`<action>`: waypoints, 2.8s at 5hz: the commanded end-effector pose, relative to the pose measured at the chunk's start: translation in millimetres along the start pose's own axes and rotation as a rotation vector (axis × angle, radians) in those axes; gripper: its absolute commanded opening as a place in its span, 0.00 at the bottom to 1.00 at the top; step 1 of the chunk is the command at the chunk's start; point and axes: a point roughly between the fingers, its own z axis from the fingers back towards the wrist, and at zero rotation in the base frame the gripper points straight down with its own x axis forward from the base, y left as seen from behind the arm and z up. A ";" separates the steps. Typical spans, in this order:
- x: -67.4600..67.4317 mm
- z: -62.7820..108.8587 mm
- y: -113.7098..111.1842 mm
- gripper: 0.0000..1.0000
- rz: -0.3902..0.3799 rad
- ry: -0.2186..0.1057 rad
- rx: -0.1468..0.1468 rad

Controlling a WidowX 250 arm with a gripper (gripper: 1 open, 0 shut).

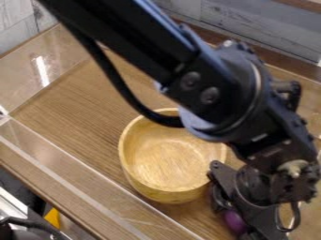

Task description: Put the purple eggplant in the brown bowl

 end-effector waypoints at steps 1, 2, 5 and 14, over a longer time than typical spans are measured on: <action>2.7 1.1 -15.7 0.00 0.016 -0.015 -0.006; 4.9 9.5 -1.7 0.00 0.049 -0.013 -0.004; 15.1 28.7 -0.9 0.00 0.007 -0.021 -0.020; 41.4 40.0 14.0 0.00 0.134 0.000 -0.012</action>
